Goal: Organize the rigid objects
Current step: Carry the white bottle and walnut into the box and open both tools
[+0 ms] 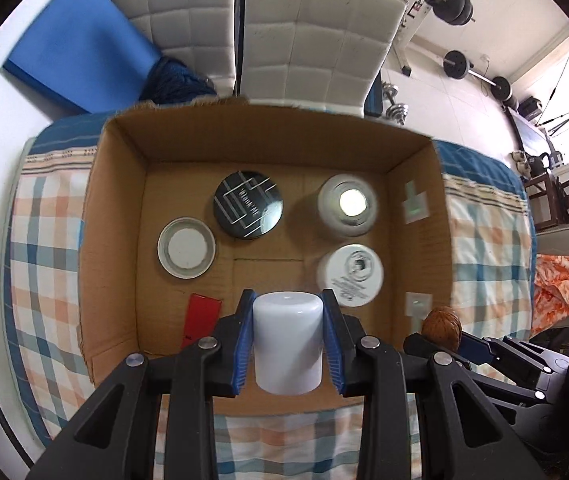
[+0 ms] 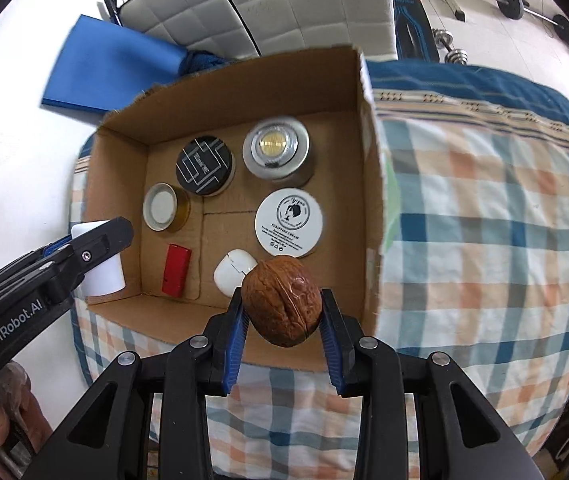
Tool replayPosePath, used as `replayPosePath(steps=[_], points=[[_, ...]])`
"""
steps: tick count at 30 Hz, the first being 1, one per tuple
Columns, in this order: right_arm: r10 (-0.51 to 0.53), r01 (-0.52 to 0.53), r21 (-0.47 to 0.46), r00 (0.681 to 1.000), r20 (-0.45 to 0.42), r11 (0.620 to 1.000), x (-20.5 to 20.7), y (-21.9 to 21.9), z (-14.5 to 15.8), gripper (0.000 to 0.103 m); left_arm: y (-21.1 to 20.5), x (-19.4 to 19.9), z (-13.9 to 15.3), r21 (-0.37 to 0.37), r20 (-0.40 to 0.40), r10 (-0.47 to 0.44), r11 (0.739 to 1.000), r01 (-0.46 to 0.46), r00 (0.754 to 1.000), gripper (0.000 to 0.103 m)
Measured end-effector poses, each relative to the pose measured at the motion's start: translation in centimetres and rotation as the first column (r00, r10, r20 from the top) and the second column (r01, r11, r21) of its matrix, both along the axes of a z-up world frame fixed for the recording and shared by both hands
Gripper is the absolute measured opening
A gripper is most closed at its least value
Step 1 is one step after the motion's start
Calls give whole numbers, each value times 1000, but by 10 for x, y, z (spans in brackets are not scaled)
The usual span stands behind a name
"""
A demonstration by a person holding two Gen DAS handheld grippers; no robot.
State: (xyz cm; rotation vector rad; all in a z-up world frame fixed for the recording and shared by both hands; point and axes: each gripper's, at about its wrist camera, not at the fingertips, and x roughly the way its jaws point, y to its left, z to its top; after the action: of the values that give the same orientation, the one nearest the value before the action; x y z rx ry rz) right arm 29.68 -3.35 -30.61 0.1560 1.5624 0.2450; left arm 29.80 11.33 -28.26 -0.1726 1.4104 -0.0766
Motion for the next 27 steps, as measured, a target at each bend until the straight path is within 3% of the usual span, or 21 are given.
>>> replayPosePath(steps=[7,14,27], points=[[-43,36,-70,994,-97,997,4,12,-70,36,15,20,-65,-47,-115,-21,999,15,993,29],[-67,50,-121,988,-141,991,7,19,-108,36,15,38,-110,-78,-182,-54,996,41,982,29],[-83,55,-160,981,-176,986,5,31,-142,37,20,45,-137,-40,-219,-77,997,69,973,29]])
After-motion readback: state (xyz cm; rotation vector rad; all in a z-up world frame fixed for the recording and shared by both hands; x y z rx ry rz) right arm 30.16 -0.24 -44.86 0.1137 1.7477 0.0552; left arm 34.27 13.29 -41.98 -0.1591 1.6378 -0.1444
